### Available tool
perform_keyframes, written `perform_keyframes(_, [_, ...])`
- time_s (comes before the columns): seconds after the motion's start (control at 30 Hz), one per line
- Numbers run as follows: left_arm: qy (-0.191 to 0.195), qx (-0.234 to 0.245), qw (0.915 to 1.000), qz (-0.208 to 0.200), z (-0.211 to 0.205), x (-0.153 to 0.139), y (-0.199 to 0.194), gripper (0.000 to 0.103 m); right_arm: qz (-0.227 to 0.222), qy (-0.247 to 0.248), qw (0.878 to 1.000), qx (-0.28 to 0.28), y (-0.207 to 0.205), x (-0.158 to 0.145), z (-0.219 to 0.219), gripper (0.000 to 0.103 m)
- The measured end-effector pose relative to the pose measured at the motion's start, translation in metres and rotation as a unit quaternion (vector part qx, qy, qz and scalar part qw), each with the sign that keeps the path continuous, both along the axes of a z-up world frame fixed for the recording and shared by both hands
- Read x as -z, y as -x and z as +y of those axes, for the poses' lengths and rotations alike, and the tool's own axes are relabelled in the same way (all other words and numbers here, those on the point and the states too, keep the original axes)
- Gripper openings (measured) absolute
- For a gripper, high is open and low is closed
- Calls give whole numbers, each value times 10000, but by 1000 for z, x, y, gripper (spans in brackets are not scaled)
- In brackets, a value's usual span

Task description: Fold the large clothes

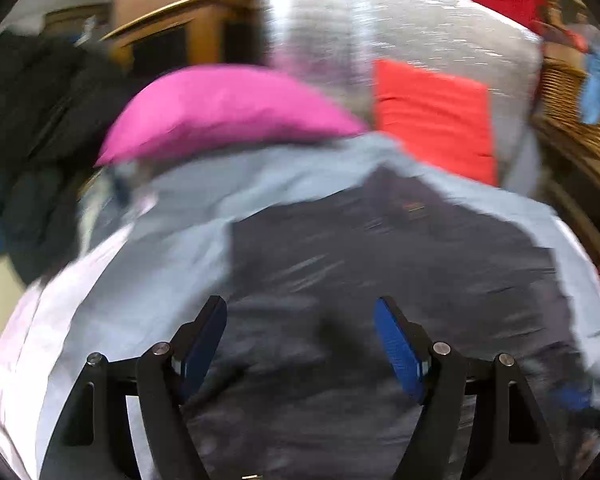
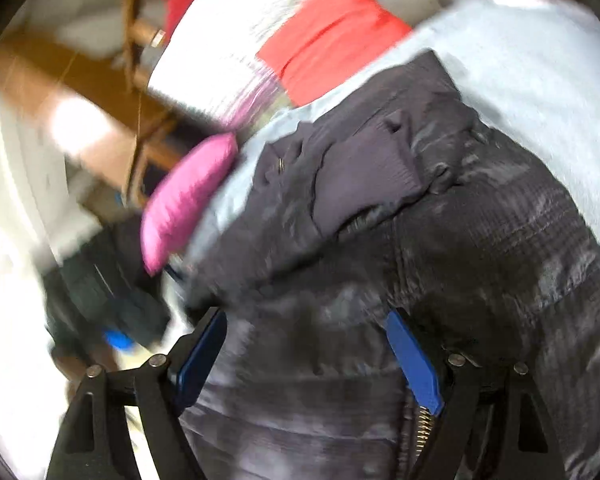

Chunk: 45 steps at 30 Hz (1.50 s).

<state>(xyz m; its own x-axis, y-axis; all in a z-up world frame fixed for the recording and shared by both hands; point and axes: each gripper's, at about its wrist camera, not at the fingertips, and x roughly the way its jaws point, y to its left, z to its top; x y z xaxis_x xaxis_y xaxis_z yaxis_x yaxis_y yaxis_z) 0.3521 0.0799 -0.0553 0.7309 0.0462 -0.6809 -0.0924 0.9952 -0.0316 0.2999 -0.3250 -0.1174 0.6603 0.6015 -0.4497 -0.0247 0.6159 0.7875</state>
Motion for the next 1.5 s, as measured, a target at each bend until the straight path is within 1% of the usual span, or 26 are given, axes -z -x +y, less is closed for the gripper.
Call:
perform_keyframes(0.07, [277, -279, 9992, 118, 27, 21, 11, 77, 198, -417, 9987, 211, -12, -2, -13, 85])
perform_keyframes(0.17, [693, -505, 9963, 95, 52, 34, 26, 77, 415, -915, 9939, 452, -32, -3, -25, 85])
perform_keyframes(0.23, [879, -549, 9946, 69, 57, 39, 30, 77, 620, -1295, 9886, 450, -46, 3, -24, 85])
perform_keyframes(0.33, [1210, -565, 9910, 10, 61, 39, 33, 77, 896, -1378, 9849, 539, -62, 12, -10, 85])
perform_keyframes(0.4, [1455, -496, 9881, -29, 59, 35, 37, 77, 909, -1351, 9847, 616, -71, 13, -3, 84])
perform_keyframes(0.47, [1707, -369, 9846, -52, 57, 31, 33, 77, 899, -1219, 9860, 696, -78, 11, 1, 83])
perform_keyframes(0.5, [1861, -299, 9821, -53, 55, 30, 30, 77, 896, -1146, 9866, 740, -83, 9, 2, 79])
perform_keyframes(0.57, [2139, -250, 9765, 7, 52, 30, 26, 77, 936, -927, 9884, 758, -91, 7, 4, 66])
perform_keyframes(0.63, [2401, -247, 9704, 87, 48, 33, 19, 77, 1083, -586, 9894, 766, -96, 5, 5, 21])
perform_keyframes(0.67, [2492, -268, 9680, 136, 46, 35, 15, 77, 1165, -345, 9896, 771, -100, 3, 6, 20])
perform_keyframes(0.7, [2534, -275, 9668, 154, 45, 35, 13, 77, 1122, -82, 9910, 720, -103, -5, 9, 13])
perform_keyframes(0.8, [2667, -315, 9632, 118, 45, 35, 6, 77, 554, 1141, 9903, 576, -106, -49, 26, 12])
perform_keyframes(0.83, [2660, -342, 9633, 92, 46, 34, 5, 77, 357, 1384, 9882, 551, -104, -62, 29, 12])
perform_keyframes(0.87, [2635, -383, 9639, 57, 48, 34, 5, 77, 60, 1765, 9826, 577, -101, -82, 35, 12])
perform_keyframes(0.9, [2614, -421, 9643, 26, 51, 34, 5, 77, -354, 2237, 9718, 652, -96, -105, 41, 12])
perform_keyframes(0.97, [2515, -549, 9663, 3, 57, 35, 4, 77, -747, 2711, 9571, 697, -93, -122, 48, 12])
perform_keyframes(1.03, [2457, -639, 9672, 84, 62, 39, 1, 77, -630, 2894, 9532, 602, -102, -104, 49, 12])
perform_keyframes(1.07, [2395, -715, 9682, 109, 66, 40, 0, 77, -475, 3028, 9500, 603, -106, -88, 48, 12])
perform_keyframes(1.17, [2058, -1018, 9731, 167, 77, 46, -7, 77, 309, 2746, 9596, 532, -113, -24, 29, 12])
perform_keyframes(1.2, [2050, -1089, 9725, 210, 80, 50, -10, 77, 358, 2597, 9634, 557, -112, -13, 23, 12])
perform_keyframes(1.3, [2120, -1231, 9675, 617, 90, 71, -28, 76, 349, 2393, 9687, 557, -113, -9, 16, 12])
perform_keyframes(1.33, [2127, -1225, 9668, 715, 90, 76, -31, 72, 341, 2425, 9681, 529, -114, -11, 15, 12])
perform_keyframes(1.37, [2155, -1116, 9665, 838, 89, 82, -36, 52, 333, 2446, 9677, 509, -115, -12, 13, 12])
perform_keyframes(1.43, [2187, -911, 9671, 927, 83, 86, -37, 36, 337, 2408, 9687, 499, -116, -12, 13, 12])
perform_keyframes(1.47, [2076, -901, 9703, 853, 79, 82, -34, 27, 339, 2393, 9690, 502, -115, -13, 18, 12])
perform_keyframes(1.5, [1903, -857, 9751, 755, 75, 77, -31, 24, 330, 2378, 9694, 513, -112, -14, 18, 12])
